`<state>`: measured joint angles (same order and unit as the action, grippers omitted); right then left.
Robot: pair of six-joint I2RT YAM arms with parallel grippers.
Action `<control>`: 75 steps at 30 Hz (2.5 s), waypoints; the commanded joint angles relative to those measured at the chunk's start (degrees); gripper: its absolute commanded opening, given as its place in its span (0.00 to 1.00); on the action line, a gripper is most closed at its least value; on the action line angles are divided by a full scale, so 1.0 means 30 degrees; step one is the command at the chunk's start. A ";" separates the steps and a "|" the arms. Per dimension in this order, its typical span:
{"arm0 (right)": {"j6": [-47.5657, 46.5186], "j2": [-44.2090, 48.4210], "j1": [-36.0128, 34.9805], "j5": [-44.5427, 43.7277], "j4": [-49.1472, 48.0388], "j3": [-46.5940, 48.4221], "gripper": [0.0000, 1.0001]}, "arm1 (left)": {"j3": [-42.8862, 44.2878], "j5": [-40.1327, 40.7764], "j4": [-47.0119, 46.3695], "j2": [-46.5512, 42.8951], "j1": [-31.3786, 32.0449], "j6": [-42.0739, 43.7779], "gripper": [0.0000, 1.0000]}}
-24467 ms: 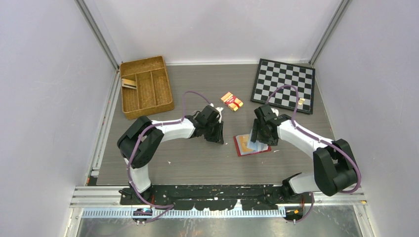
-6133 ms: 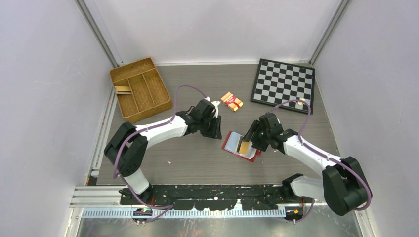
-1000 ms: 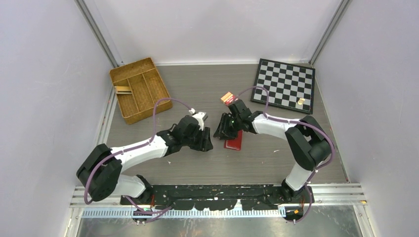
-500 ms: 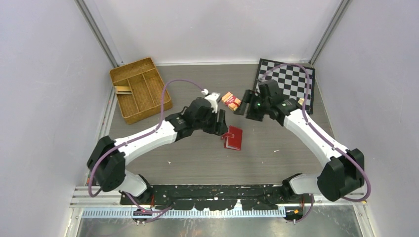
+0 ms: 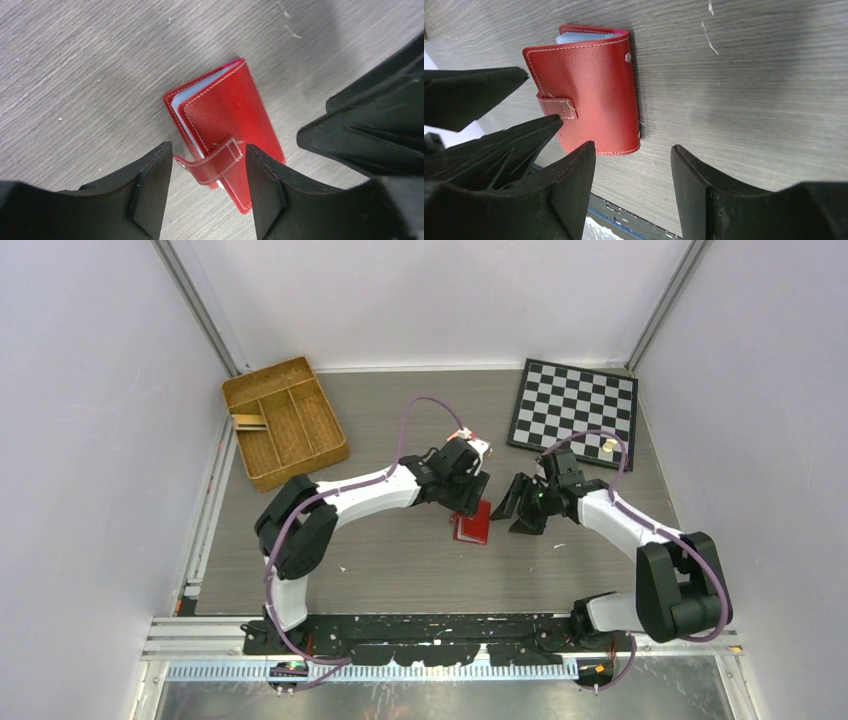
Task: Put the credit cards into the card holder
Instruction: Close the card holder at the center of the board, then turn over the card holder at the center of the board.
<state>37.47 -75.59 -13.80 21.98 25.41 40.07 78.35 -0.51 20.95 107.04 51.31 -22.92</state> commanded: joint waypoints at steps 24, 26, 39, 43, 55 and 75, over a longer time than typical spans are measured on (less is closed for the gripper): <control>0.3830 -0.7581 0.0199 0.6051 -1.4820 -0.2411 0.47 | -0.1886 0.0328 0.0166 0.1728 -0.0316 0.0439 0.27; 0.3874 -0.7735 -0.0095 0.6111 -1.4827 -0.2136 0.45 | -0.2256 -0.0384 -0.0597 0.1621 -0.0519 0.0027 0.27; 0.0989 -0.4148 -0.0450 0.1875 -0.5037 0.1182 0.00 | -0.4309 -0.1528 -0.2353 -0.1887 -0.2180 -0.1117 0.55; -0.1999 -0.2344 -0.0636 -0.2463 0.2258 0.4723 0.01 | -0.5616 -0.1723 -0.2023 -0.4921 -0.3297 -0.1311 0.67; -0.0794 -0.5115 -0.6098 -1.6714 1.2657 1.1550 0.00 | -0.8507 -0.2975 0.0174 -1.0918 -0.6271 -0.0508 0.78; 0.1503 -1.4321 -1.1219 -1.3711 1.2111 2.0180 0.61 | -1.0975 -0.2564 0.1850 -1.4821 -0.6842 -0.0141 0.80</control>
<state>41.21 -120.79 -47.57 -23.66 65.08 96.68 46.63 -8.60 24.91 65.95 30.98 -23.40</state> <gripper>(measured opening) 0.561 0.805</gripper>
